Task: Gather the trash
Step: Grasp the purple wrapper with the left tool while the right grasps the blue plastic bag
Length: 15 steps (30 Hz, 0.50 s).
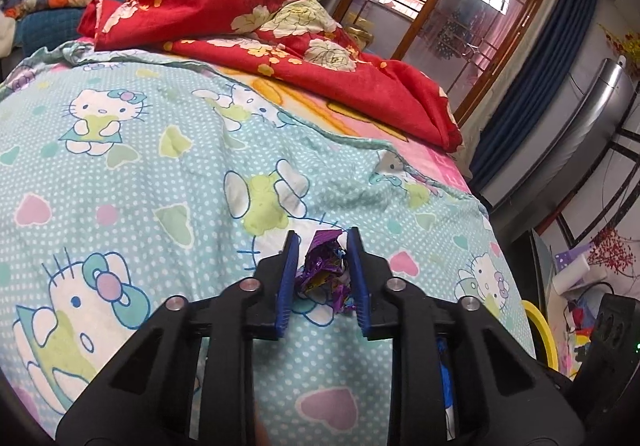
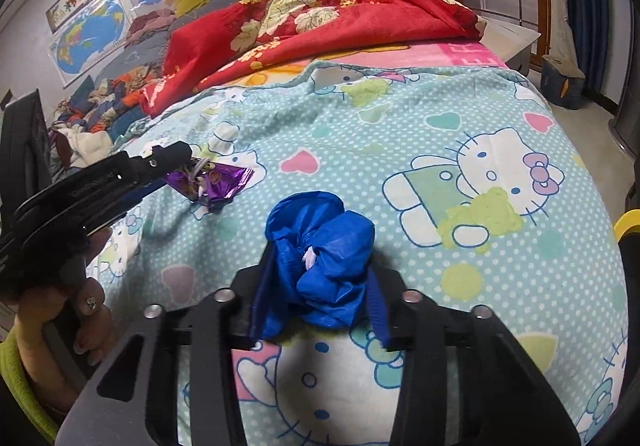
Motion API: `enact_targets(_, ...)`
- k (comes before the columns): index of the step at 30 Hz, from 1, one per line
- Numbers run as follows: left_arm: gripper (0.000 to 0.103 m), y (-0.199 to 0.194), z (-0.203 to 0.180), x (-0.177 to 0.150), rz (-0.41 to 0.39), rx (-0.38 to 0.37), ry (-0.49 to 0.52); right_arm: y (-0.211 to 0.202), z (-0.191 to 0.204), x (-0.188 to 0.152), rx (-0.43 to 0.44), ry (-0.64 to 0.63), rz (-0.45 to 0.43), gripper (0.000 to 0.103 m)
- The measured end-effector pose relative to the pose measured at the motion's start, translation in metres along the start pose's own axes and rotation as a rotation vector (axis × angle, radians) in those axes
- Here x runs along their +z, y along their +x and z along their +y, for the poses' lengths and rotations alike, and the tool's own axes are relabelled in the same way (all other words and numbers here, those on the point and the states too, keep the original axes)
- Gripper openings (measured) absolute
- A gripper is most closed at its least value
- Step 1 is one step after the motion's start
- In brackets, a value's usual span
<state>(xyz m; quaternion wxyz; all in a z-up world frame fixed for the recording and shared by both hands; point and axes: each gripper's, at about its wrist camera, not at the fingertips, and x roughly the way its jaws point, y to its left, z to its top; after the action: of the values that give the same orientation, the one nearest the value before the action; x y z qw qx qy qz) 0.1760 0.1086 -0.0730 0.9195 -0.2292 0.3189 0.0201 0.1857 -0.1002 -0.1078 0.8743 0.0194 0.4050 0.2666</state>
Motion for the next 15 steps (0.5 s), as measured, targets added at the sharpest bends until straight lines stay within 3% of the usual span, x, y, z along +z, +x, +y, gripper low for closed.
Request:
enact_targets(7, 0.013, -0.011, -0.022, -0.003, -0.001, -0.053, 0.047, -0.019, -0.007, -0.006, 0.004, 0.02, -0.04, 0.029)
enact_targets(15, 0.013, -0.024, -0.058, -0.008, -0.005, -0.125, 0.117, -0.049, -0.031, -0.009, -0.02, 0.07, -0.091, 0.029)
